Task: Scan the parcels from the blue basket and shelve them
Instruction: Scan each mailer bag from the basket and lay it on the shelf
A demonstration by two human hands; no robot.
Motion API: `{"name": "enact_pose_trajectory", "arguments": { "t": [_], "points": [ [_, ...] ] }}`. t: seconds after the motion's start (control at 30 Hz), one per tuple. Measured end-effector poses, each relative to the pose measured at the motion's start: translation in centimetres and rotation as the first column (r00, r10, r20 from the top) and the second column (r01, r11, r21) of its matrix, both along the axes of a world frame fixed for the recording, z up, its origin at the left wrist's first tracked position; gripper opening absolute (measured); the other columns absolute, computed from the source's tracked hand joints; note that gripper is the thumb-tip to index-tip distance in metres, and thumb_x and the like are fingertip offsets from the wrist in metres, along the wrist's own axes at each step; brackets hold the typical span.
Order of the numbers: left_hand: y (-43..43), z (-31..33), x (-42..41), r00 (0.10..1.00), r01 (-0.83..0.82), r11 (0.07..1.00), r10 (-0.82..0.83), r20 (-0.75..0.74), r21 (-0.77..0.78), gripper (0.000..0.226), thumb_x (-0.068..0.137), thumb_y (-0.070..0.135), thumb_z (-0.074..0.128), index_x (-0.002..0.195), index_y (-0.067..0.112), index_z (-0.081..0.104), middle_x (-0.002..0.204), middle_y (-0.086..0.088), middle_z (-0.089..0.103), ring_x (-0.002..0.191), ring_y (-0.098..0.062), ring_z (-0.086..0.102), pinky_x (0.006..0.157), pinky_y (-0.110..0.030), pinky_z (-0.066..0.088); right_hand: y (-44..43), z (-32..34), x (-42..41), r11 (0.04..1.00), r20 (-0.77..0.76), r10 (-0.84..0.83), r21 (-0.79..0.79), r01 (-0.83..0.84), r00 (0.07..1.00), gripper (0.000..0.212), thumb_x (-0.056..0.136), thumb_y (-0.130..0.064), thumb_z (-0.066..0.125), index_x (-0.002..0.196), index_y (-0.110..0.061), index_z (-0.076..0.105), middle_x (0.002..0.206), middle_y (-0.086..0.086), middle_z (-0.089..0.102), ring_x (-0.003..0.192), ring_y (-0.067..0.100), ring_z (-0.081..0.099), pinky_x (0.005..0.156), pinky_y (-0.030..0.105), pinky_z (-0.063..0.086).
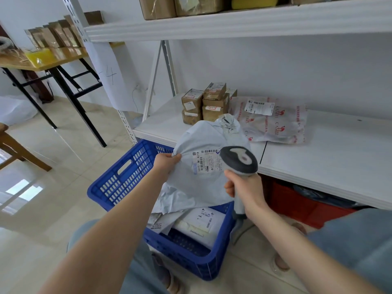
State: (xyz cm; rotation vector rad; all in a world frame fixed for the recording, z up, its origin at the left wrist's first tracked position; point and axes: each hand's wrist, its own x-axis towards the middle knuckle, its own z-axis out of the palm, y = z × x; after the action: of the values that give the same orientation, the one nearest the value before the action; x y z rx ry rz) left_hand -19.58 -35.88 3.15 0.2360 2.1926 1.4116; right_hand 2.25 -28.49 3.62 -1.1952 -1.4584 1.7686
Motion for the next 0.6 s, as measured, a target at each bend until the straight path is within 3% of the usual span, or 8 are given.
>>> {"name": "enact_pose_trajectory", "arguments": {
  "t": [0.2,0.37,0.53,0.6],
  "points": [
    [0.1,-0.3,1.0,0.996,-0.003,0.998,-0.002,0.085,0.061,0.020,0.089,0.019,0.068,0.074,0.007,0.062,0.071,-0.004,0.061,0.060,-0.017,0.057,0.044,-0.021,0.048,-3.3,-0.6,1.4,0.997,0.040,0.071,-0.034,-0.069,0.997,0.019,0.081,-0.011,0.068,0.065,-0.002,0.066,0.051,0.005,0.064,0.044,0.013,0.057,0.053,0.027,0.049],
    [0.2,-0.6,1.3,0.996,0.004,0.998,-0.009,0.085,0.055,0.019,0.089,0.020,0.068,0.074,0.009,0.063,0.074,-0.005,0.062,0.062,-0.017,0.057,0.053,-0.025,0.045,-3.8,-0.4,2.0,0.997,0.065,0.082,0.001,-0.082,0.995,0.019,0.081,-0.010,0.066,0.066,0.001,0.067,0.051,0.003,0.064,0.045,0.010,0.058,0.053,0.022,0.051],
    [0.3,-0.6,1.7,0.996,0.008,0.999,-0.012,0.083,0.054,0.014,0.090,0.019,0.067,0.087,0.006,0.064,0.074,-0.004,0.061,0.061,-0.016,0.056,0.051,-0.025,0.044,-3.5,-0.8,2.2,0.995,0.114,0.095,0.025,-0.099,0.989,0.021,0.079,-0.011,0.065,0.059,-0.004,0.066,0.051,0.002,0.064,0.045,0.009,0.059,0.062,0.030,0.054],
    [0.4,-0.6,1.8,0.996,0.012,0.999,-0.017,0.083,0.051,0.015,0.090,0.019,0.067,0.083,0.006,0.064,0.073,-0.004,0.061,0.061,-0.017,0.057,0.051,-0.025,0.044,-3.4,-0.8,2.2,0.994,0.129,0.097,0.037,-0.103,0.987,0.022,0.079,-0.011,0.064,0.059,-0.003,0.066,0.050,0.001,0.064,0.045,0.009,0.058,0.064,0.032,0.055]
  ]
}}
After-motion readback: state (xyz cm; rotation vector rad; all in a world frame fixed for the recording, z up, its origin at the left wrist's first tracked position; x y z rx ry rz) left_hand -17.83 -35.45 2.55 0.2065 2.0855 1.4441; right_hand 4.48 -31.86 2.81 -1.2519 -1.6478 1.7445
